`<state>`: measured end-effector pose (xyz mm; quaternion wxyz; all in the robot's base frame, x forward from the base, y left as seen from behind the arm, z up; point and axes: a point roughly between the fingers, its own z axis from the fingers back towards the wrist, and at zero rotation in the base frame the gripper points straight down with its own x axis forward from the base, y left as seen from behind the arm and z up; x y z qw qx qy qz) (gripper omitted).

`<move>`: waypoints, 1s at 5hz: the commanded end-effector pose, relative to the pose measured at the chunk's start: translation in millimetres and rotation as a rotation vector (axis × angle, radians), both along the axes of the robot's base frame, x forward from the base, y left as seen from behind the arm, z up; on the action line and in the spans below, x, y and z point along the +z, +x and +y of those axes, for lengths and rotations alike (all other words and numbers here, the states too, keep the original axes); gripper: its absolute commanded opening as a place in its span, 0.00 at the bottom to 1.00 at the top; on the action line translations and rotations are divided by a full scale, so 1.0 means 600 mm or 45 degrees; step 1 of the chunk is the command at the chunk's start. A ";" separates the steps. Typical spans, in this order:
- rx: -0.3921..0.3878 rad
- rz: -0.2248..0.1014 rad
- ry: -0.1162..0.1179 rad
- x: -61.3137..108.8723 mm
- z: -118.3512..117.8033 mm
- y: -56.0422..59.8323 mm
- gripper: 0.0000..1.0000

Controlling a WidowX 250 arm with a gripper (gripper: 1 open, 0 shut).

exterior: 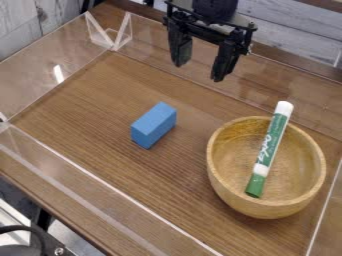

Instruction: Put the blue block in the brown bowl

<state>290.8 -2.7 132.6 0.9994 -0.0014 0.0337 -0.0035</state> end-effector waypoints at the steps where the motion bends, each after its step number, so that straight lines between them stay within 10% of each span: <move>1: 0.002 -0.005 -0.003 -0.012 0.004 -0.007 1.00; 5: -0.046 -0.109 -0.005 -0.044 0.036 -0.050 1.00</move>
